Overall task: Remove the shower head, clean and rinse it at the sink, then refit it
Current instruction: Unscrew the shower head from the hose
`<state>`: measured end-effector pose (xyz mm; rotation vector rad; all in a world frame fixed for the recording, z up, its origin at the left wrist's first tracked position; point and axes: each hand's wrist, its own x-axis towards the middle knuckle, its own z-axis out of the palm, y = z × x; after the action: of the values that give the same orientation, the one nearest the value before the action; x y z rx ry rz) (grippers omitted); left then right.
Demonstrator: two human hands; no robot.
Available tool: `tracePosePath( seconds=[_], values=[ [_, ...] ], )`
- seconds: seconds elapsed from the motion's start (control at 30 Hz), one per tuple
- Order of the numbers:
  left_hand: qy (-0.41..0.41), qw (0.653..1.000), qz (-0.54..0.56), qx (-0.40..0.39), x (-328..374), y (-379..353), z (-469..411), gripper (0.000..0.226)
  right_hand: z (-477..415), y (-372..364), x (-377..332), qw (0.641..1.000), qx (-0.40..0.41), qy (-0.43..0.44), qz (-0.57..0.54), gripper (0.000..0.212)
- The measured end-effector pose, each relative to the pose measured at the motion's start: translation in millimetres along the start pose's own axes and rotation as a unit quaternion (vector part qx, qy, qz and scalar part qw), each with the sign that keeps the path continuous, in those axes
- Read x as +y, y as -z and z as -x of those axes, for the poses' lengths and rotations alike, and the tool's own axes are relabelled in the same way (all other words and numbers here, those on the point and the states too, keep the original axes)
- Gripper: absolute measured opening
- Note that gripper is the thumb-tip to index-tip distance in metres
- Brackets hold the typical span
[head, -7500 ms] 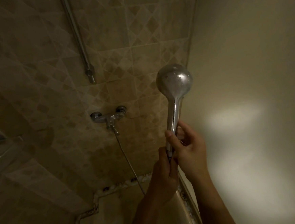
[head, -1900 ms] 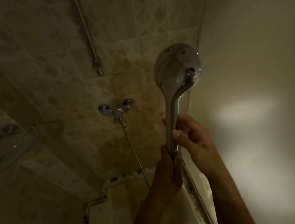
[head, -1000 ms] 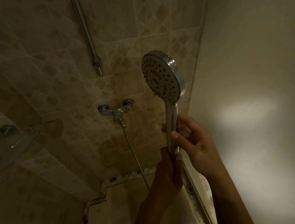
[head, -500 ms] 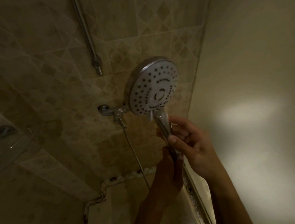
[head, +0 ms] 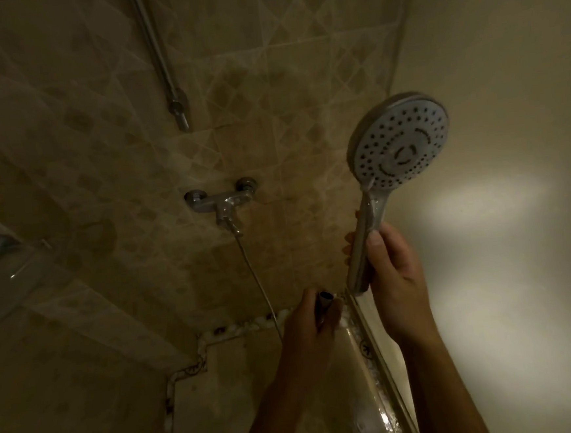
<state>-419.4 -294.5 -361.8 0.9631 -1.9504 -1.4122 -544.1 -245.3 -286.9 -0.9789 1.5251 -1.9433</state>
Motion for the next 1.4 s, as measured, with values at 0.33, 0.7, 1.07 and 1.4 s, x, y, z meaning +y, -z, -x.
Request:
tracePosePath(
  seconds=[0.33, 0.7, 1.07, 1.4],
  values=[
    [0.11, 0.98, -0.159, -0.035, -93, -2, -27, 0.023, 19, 36, 100, 0.981, 0.04, -0.17, 0.082, 0.02],
    [0.238, 0.935, -0.198, -0.175, -253, -71, -70, 0.021, 52, 77, 259, 0.932, 0.081, -0.34, 0.09, 0.019],
    [0.271, 0.87, -0.345, -0.227, -532, -201, -85, 0.035, 125, 152, 510, 0.888, 0.127, -0.432, 0.091, 0.02],
    [0.36, 0.802, -0.376, -0.292, -766, -308, -86, 0.042, 207, 207, 711, 0.85, 0.153, -0.494, 0.1, 0.022]
  ],
)
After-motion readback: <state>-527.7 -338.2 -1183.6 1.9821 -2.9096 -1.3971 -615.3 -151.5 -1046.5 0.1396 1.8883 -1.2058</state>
